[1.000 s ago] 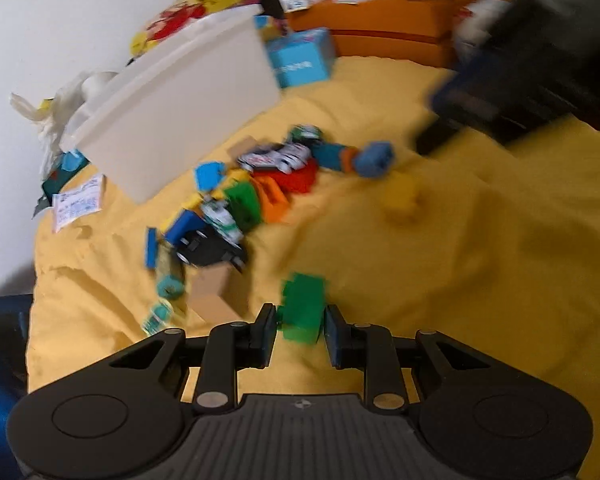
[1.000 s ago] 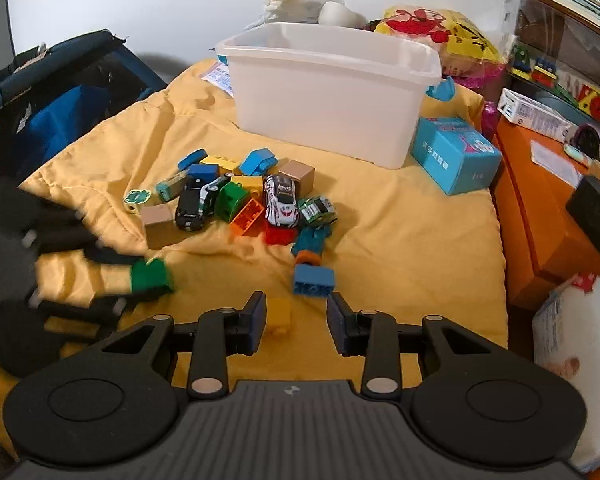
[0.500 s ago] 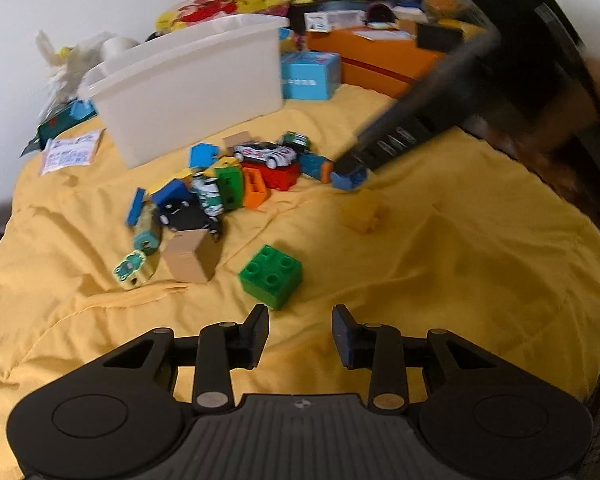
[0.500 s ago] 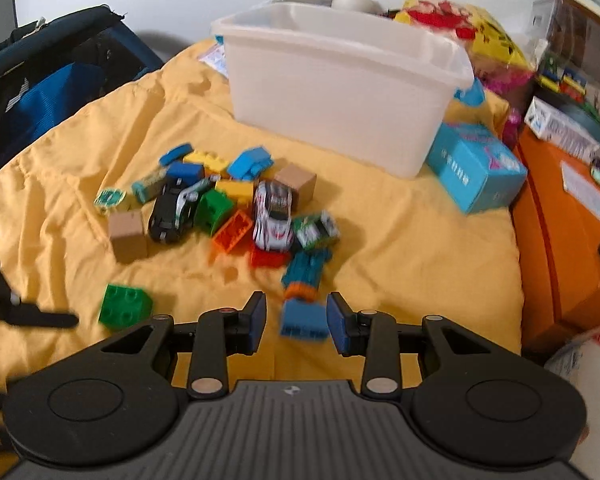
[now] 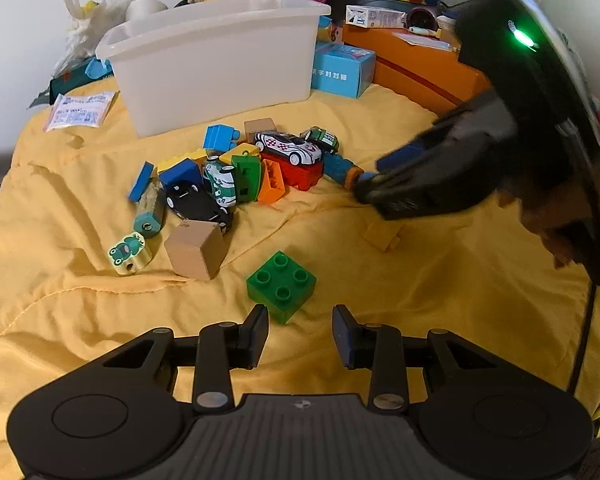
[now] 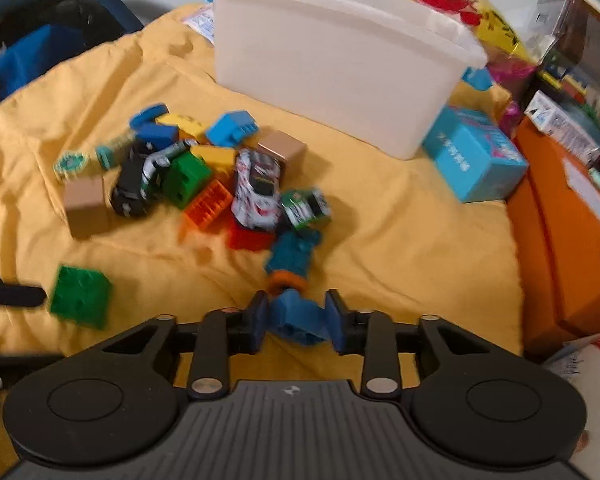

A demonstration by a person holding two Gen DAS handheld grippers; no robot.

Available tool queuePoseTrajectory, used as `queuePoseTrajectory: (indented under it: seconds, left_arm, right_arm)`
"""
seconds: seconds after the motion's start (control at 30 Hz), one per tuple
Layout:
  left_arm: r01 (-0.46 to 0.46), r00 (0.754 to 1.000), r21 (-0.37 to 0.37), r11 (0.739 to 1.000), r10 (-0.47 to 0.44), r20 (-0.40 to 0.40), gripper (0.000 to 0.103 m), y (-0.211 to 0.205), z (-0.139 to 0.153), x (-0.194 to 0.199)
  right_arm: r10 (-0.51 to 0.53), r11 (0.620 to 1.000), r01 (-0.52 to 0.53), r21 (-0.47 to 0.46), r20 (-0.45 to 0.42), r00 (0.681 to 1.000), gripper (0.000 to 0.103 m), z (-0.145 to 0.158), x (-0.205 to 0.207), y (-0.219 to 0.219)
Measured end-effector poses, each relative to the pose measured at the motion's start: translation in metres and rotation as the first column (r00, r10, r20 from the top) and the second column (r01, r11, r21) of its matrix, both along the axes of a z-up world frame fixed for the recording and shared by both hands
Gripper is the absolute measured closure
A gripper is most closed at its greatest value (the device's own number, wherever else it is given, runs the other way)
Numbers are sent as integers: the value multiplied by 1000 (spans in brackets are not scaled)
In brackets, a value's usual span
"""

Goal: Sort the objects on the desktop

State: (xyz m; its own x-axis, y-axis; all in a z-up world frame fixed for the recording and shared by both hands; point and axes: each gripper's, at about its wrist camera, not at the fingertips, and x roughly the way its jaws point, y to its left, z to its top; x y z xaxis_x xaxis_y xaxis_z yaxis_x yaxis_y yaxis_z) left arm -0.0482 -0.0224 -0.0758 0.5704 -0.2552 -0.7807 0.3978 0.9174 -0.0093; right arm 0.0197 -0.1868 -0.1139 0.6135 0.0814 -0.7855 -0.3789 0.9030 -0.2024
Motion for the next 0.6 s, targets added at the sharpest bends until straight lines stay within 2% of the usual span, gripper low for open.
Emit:
queuePoseTrajectory:
  seconds: [0.07,0.13,0.23,0.47,0.6]
  left_arm:
    - [-7,1000,-6,1000,6,-2,63,0,0,2]
    - [-21,1000,-7,1000,21,-7,63,1,-1,5]
    - [-45,999,-9,999,44,-21,62,3,-2,9]
    - [-98,993,-43,994,95,-68,60,5,-5,21]
    - [-106,992,-24,994,104,-65,60,1,-14,30]
  right_arm:
    - [-19,999,19,28,13,1000,85,4,-10,-13]
    - [-57,996,56,66,23,998,86,6,-19,-27]
    - [-117,983,117,140,-8,993,86,1,-29,-42]
    - [-116,979,116,165,-7,993,86,-3,-47,-44]
    - [-102,982,103,160,-17,995,86,-7,-47,-35]
